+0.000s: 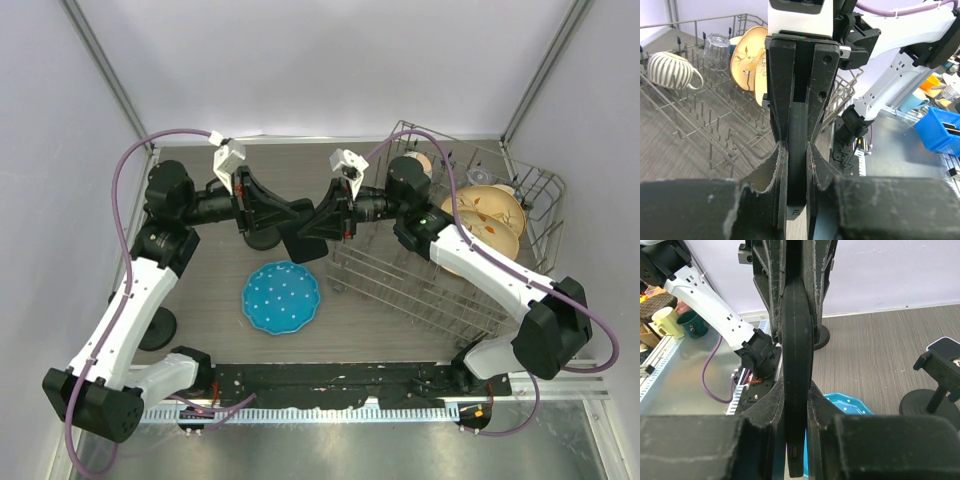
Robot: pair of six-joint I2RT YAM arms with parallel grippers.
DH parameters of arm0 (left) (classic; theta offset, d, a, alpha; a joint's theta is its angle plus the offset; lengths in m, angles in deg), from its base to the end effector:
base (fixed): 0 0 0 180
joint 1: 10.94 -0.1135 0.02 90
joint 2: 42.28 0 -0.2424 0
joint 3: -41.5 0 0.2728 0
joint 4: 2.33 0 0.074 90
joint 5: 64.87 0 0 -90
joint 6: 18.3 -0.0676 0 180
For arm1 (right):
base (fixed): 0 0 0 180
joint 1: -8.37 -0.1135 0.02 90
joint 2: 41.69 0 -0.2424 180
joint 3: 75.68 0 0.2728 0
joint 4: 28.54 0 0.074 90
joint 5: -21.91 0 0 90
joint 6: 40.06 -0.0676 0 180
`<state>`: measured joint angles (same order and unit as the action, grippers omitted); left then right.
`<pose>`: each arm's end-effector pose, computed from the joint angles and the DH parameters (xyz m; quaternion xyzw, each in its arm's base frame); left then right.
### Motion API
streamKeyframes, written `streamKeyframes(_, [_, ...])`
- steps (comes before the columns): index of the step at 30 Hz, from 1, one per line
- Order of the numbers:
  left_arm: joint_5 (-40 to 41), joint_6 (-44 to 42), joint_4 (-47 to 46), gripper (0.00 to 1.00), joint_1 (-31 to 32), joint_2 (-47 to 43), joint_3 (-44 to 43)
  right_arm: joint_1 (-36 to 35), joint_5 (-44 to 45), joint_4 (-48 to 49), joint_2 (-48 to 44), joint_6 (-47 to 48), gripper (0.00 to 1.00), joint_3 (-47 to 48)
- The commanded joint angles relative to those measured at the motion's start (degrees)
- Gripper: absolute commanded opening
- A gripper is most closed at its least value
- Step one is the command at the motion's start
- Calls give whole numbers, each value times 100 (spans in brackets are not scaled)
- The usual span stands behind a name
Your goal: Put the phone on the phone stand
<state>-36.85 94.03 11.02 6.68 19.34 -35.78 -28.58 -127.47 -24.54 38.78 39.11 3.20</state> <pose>0.2423 -0.1396 0.4047 0.3466 0.6086 -0.5464 0.4592 0.2534 0.2634 0.3495 -0.4841 0.5049 0.5674 0.4345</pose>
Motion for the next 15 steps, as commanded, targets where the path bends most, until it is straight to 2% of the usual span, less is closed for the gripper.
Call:
streamKeyframes(1, [395,228,-337,0,30,-264,24,3,425,123,-5,133,2,352])
streamKeyframes(2, [519,124,-293,0,39,-309,24,4,522,52,13,160,9,405])
streamKeyframes(3, [642,44,-136,0,39,-344,24,4,663,-18,13,178,27,423])
streamKeyframes(5, [1239,-279,127,0,30,-493,-2,4,1005,-141,13,248,39,449])
streamKeyframes(6, [1467,-386,338,0,30,-546,-11,4,1163,-168,22,265,50,458])
streamKeyframes(7, [1660,-526,453,0,30,-599,-37,4,1313,-229,4,274,55,458])
streamKeyframes(9, [2337,-790,646,0,21,-774,-37,4,1796,-326,22,292,64,502])
streamKeyframes(10, [2574,-843,682,0,21,-844,-3,4,2059,-361,13,266,65,502])
streamKeyframes(11, [3168,-879,691,0,-13,-1010,24,4,2575,-344,-4,196,66,476])
streamKeyframes(14, [4102,-1011,735,0,-101,-1275,121,4,3298,-256,-31,-14,68,423])
streamKeyframes(15, [4793,-1046,770,0,-128,-1459,164,12,3831,-256,4,-85,68,432])
